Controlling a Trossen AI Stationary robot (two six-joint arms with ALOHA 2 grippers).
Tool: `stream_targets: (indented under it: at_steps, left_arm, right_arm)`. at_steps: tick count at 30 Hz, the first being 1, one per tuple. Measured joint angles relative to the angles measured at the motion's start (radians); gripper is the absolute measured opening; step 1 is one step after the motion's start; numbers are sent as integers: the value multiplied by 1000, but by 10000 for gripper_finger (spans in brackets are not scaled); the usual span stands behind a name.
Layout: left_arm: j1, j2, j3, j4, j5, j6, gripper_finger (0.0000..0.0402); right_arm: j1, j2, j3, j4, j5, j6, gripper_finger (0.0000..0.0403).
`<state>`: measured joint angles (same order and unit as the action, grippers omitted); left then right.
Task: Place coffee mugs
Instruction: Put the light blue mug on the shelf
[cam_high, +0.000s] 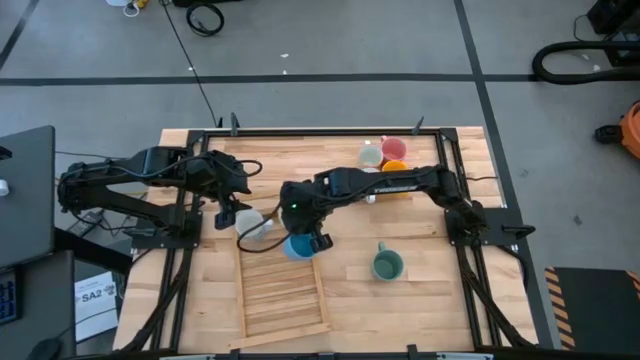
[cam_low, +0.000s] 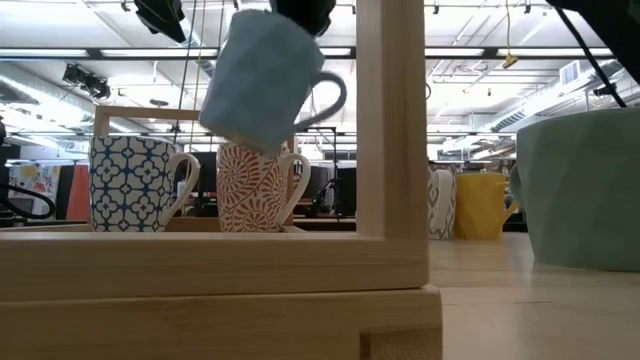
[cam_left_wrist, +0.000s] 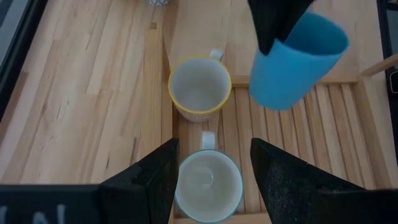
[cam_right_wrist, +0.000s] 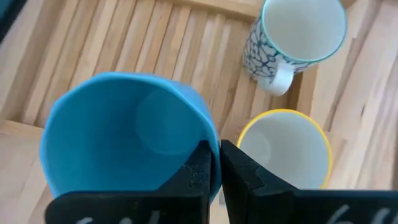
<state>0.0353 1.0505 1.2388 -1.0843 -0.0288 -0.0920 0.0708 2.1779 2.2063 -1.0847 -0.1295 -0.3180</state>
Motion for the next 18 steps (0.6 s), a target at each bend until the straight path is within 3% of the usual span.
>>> stream_targets:
  at_steps: [18]
  left_arm:
    - [0,0,0,-7,0,0,204]
  right_arm:
    - [-1,99,-2,56,4,-52,24]
